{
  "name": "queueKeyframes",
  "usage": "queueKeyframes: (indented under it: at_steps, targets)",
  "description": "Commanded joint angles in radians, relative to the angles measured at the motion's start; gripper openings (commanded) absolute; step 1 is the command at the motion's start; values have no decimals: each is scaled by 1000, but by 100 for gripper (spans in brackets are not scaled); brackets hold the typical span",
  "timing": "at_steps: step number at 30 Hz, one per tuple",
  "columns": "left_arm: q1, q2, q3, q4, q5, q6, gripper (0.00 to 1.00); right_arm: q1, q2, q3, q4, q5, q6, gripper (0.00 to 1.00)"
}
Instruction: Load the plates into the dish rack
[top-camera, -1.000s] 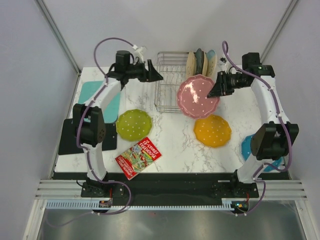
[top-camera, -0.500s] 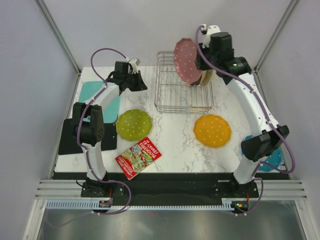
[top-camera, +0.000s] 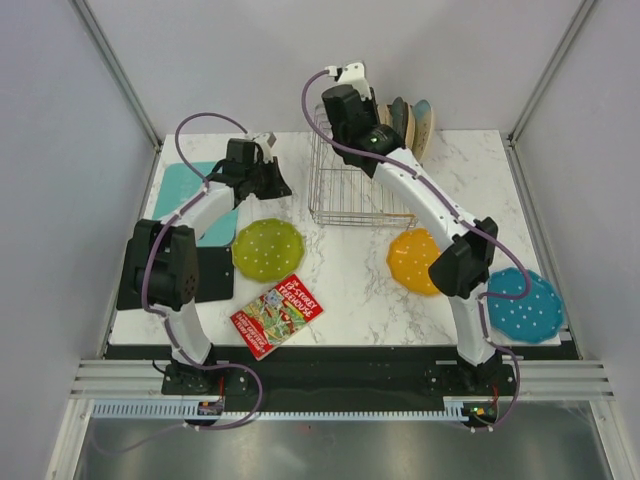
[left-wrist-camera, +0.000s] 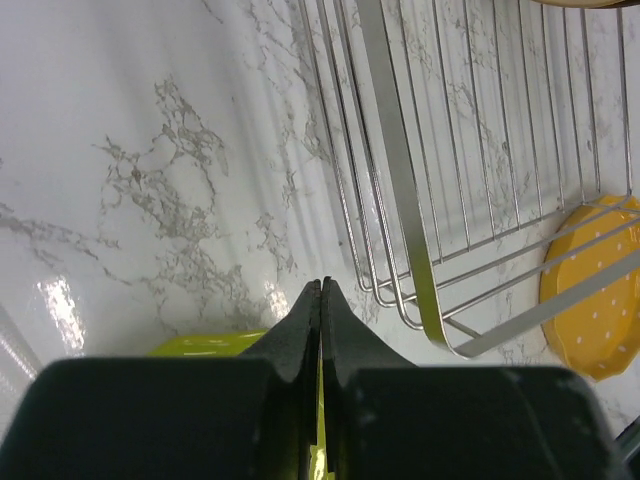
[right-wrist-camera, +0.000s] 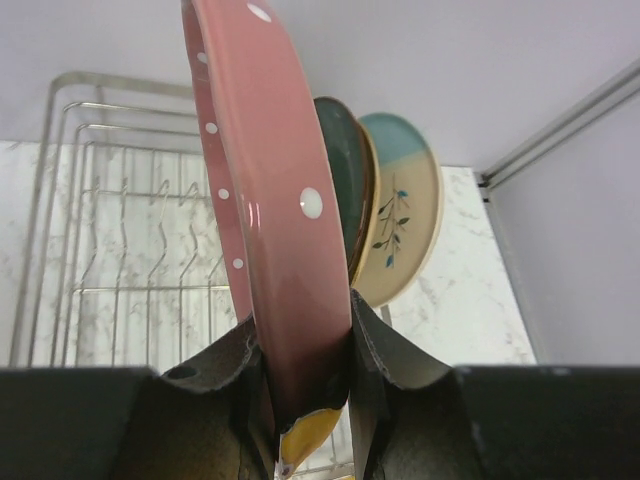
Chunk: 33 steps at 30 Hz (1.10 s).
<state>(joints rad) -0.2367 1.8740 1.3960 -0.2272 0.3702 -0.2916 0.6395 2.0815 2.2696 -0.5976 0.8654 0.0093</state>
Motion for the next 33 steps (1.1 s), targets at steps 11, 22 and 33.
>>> queueKeyframes:
  at_steps: [11,22,33]
  targets:
    - [0,-213,-192,167,-5,-67,2,12,175,199,325,308,-206,0]
    - [0,-243,-224,186,1,-43,2,-27,247,200,289,284,-137,0]
    - [7,-245,-291,218,-4,-63,2,-80,327,251,219,164,-20,0]
